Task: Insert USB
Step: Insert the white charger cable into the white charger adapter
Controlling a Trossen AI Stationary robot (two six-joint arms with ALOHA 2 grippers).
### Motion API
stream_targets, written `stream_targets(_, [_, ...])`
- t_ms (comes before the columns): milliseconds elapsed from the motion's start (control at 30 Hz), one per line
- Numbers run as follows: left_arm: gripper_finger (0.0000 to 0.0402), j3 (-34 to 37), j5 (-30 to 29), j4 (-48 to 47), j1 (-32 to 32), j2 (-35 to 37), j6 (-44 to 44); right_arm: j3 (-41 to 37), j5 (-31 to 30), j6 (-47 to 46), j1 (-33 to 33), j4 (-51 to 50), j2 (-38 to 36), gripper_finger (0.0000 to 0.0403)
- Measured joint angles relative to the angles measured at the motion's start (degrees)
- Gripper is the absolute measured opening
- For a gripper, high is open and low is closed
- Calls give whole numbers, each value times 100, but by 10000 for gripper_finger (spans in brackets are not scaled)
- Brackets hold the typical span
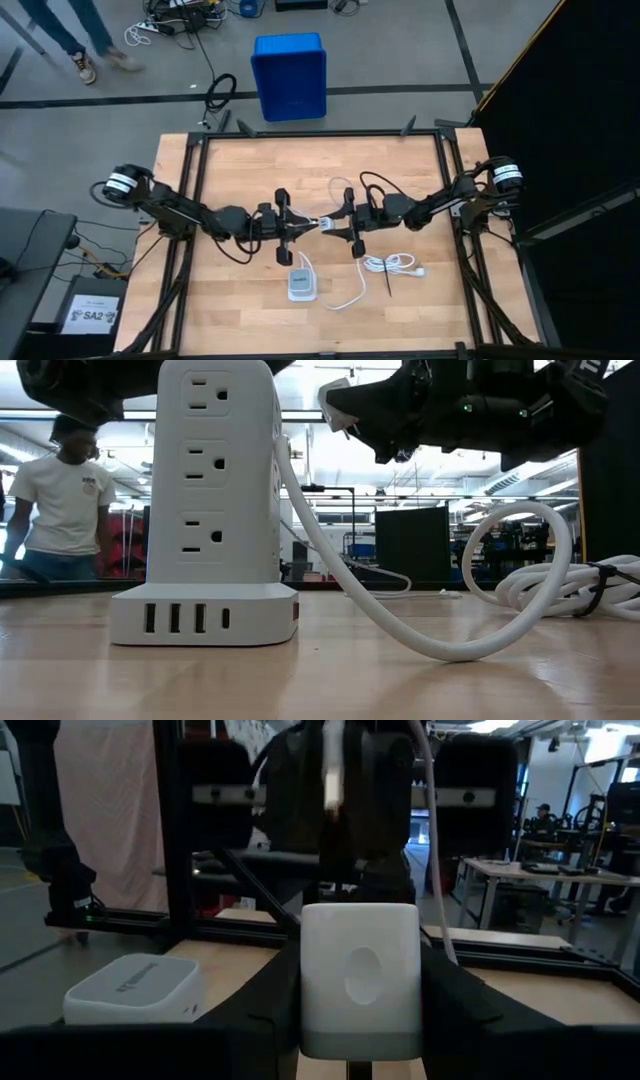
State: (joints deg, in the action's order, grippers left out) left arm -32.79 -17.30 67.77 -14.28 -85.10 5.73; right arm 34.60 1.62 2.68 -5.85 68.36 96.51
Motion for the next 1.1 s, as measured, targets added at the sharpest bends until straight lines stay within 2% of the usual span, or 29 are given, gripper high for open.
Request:
stream_targets(333, [3,-345,-133,26,145,-648,-31,4,-8,-9,0,-68,0,113])
stream_targets(1100, [3,-346,-556,222,-44,-630,309,1,-4,-22,-70,81,0,113])
